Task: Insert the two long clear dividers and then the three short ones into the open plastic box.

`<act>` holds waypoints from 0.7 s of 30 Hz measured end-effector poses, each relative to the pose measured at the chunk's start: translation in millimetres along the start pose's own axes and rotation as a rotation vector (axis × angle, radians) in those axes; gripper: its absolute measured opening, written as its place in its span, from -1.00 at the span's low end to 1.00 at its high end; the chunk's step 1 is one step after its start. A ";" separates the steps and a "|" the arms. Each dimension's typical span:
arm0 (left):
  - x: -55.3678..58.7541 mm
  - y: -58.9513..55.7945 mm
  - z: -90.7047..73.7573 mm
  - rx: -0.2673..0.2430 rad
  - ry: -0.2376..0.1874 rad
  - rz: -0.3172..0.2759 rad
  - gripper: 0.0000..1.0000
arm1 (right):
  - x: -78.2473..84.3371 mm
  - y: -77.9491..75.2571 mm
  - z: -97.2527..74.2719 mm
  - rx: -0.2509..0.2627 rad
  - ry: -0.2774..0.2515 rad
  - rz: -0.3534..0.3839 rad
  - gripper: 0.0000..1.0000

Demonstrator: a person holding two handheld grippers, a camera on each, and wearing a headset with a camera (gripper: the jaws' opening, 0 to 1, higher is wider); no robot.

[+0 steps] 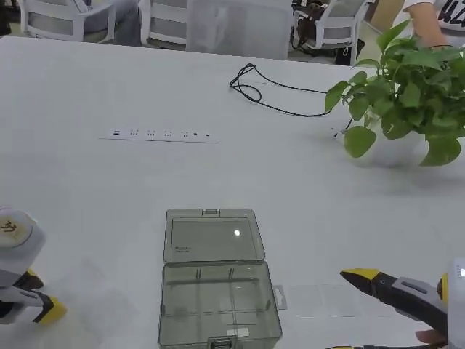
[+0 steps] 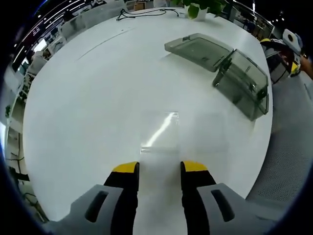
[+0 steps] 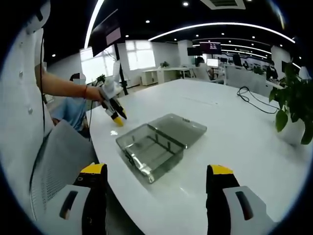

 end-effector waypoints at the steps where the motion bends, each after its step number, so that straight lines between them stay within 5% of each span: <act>1: 0.0 0.0 0.0 0.001 0.003 0.000 -0.35 | -0.1 -0.1 -0.1 0.000 -0.002 0.000 0.68; 21: -0.2 0.8 0.1 0.023 0.006 0.016 -0.36 | 0.4 0.4 2.2 -0.006 0.003 0.004 0.67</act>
Point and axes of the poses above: the centre of the closed fingertips' face, and the gripper's own axes: z roughly forward along the fingers, y roughly to its left, x roughly out of its underside, the point moved 5 cm from there along -z, roughly backward along the fingers, and after that the axes turned 9 degrees about z, right-handed, at the moved point
